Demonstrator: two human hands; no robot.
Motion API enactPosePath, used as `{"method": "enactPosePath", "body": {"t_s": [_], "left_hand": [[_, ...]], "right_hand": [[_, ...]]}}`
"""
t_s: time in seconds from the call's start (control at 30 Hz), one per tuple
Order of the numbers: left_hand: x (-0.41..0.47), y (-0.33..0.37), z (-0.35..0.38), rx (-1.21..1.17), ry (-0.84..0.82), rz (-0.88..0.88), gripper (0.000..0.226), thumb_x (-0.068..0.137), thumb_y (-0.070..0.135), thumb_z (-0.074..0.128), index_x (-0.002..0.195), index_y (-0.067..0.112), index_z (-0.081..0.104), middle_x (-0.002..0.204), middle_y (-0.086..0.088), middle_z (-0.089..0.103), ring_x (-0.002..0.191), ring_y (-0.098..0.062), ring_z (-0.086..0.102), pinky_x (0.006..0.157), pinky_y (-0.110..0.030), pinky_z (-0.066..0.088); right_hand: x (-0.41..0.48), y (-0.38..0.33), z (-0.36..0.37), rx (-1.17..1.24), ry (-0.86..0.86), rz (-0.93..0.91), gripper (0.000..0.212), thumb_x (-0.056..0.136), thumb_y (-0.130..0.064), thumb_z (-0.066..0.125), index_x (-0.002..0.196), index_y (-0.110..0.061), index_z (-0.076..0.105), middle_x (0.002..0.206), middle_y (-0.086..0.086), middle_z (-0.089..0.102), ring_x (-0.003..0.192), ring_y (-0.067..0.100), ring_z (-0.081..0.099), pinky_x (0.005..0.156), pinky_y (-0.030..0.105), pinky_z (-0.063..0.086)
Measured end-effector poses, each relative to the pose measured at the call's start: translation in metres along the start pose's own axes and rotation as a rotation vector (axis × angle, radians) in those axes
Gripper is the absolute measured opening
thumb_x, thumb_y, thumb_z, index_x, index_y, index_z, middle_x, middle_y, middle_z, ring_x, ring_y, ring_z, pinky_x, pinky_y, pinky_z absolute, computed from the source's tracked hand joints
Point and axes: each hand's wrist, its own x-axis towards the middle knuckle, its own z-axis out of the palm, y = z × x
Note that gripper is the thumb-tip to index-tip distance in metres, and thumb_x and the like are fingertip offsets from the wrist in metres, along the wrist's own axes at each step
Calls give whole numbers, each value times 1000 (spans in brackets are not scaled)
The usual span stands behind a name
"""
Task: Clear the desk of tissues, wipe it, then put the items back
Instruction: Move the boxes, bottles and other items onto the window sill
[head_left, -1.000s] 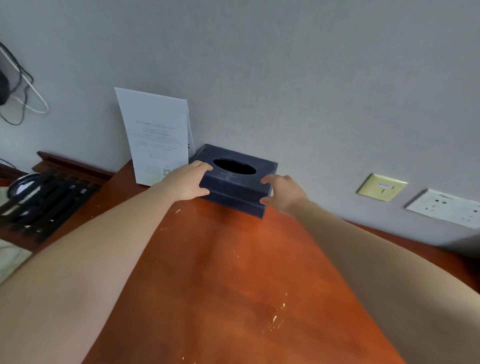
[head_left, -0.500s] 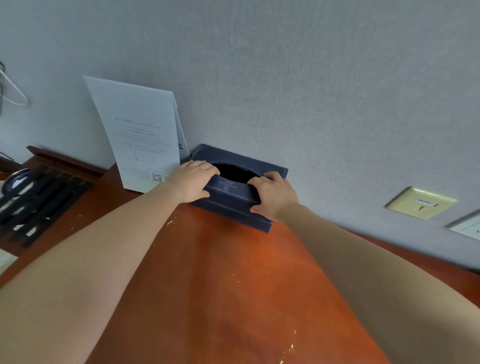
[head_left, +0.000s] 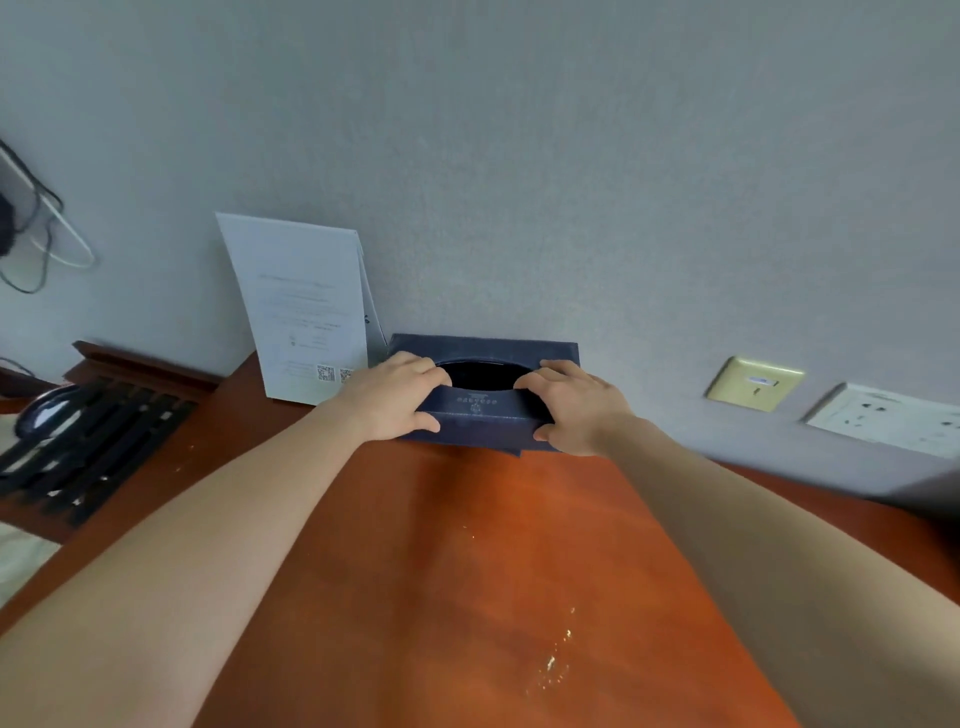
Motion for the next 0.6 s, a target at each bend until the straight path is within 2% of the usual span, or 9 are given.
{"method": "enactPosePath", "body": {"t_s": [0.1,0.23,0.4,0.5,0.6], "left_hand": [[-37,29,-13,6,12,57,61,90,51,62,144,30,41,142,11,45,139,-16,25,105,-42,40],[-88,75,-24,-43,44,122,62,89,54,62,142,31,41,139,13,45,138,-15,22,94,-45,49],[-137,144,-42,-29,81,262,60,88,58,61,140,35,42,135,18,45,136,-10,23,81,-40,46],[-161,193,-50,-20,88,380,59,87,60,60,139,36,43,134,20,46,136,-9,24,84,-44,47],[-176,249,-59,7,94,507,59,89,61,57,140,36,41,138,20,44,137,-9,23,82,-41,42]], "right_hand": [[-57,-7,-7,4,17,32,64,91,-25,63,144,-38,30,156,-12,24,148,9,10,110,39,32],[-140,-15,-17,-32,52,79,63,92,-27,62,144,-40,29,156,-14,23,148,7,9,108,41,35],[-256,-20,-16,-34,93,193,64,91,-30,62,145,-40,28,156,-12,23,148,8,11,107,41,34],[-327,-15,-9,-49,119,299,67,87,-35,64,142,-44,28,159,-6,20,148,11,16,108,42,35],[-399,-8,-5,-62,152,418,68,86,-37,65,142,-46,27,159,-6,19,147,14,20,108,42,37]]}}
